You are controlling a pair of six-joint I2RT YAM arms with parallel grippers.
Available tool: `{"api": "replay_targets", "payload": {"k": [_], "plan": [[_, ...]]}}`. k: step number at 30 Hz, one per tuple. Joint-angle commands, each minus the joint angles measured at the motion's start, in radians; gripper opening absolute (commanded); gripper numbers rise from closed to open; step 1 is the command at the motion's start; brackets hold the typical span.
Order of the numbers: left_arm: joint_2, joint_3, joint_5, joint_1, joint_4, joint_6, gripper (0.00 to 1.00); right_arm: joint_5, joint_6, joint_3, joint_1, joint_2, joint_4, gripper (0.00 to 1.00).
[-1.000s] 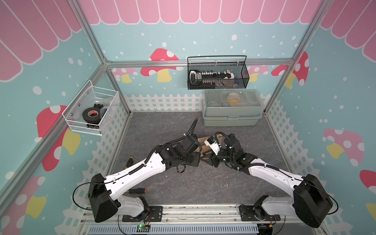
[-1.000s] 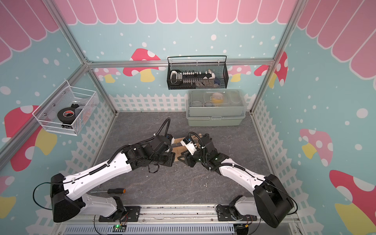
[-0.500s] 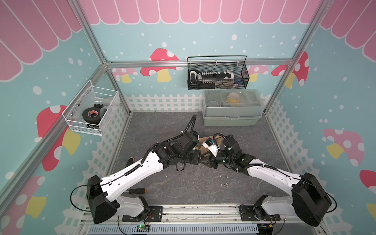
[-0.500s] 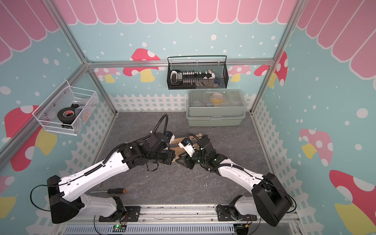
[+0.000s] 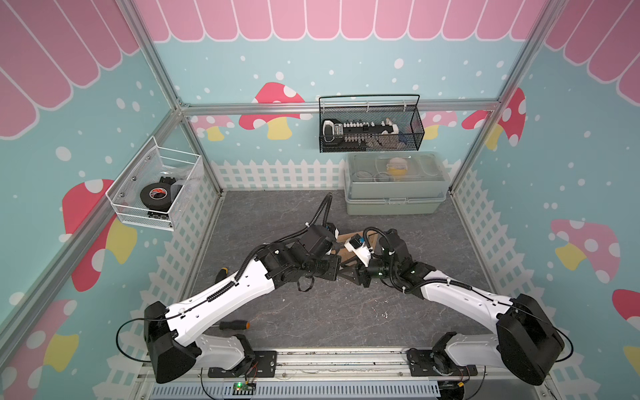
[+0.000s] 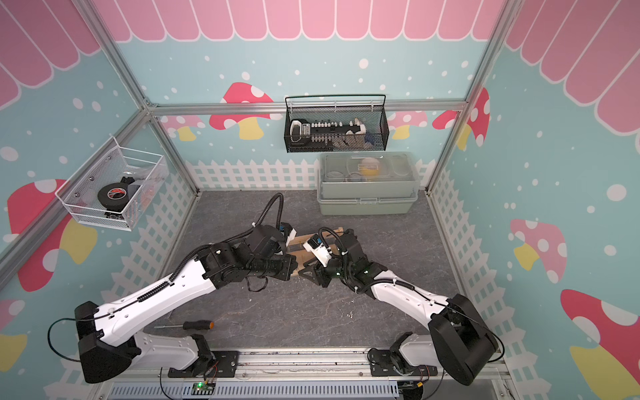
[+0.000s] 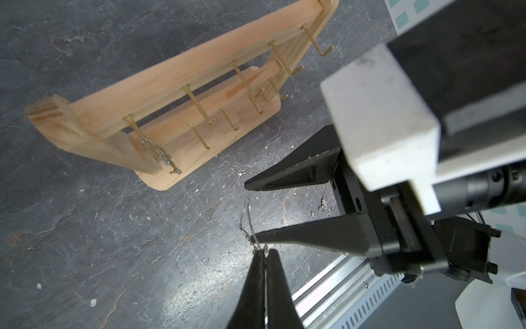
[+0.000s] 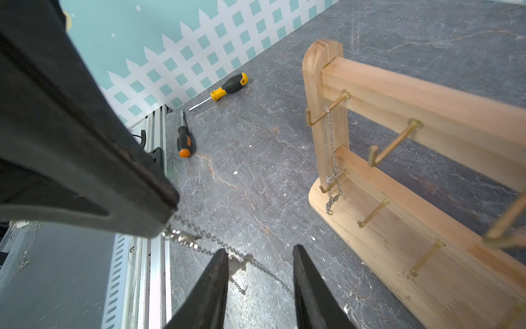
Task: Hang the necklace on the jewelry display stand
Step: Pick up the necklace from the center of the board.
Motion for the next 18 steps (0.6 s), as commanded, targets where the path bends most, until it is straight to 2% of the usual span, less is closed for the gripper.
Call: {"api": "replay_targets", "payload": {"k": [1,7,13,18], "plan": [[-0.022,0.03,-0.006,0.006,-0.023,0.013,0.01,-0.04,-0.031,-0.008,0.012,0.012,0.031,0.38],[-0.013,0.044,-0.028,0.008,-0.026,0.019,0.01,-0.098,-0.056,-0.02,0.028,0.006,0.032,0.41],[-0.006,0.052,-0.028,0.013,-0.026,0.021,0.01,-0.075,-0.083,-0.031,0.028,-0.03,-0.002,0.43],[-0.002,0.076,-0.005,0.012,-0.026,0.022,0.01,-0.058,-0.078,-0.025,0.029,-0.002,0.021,0.44]]}}
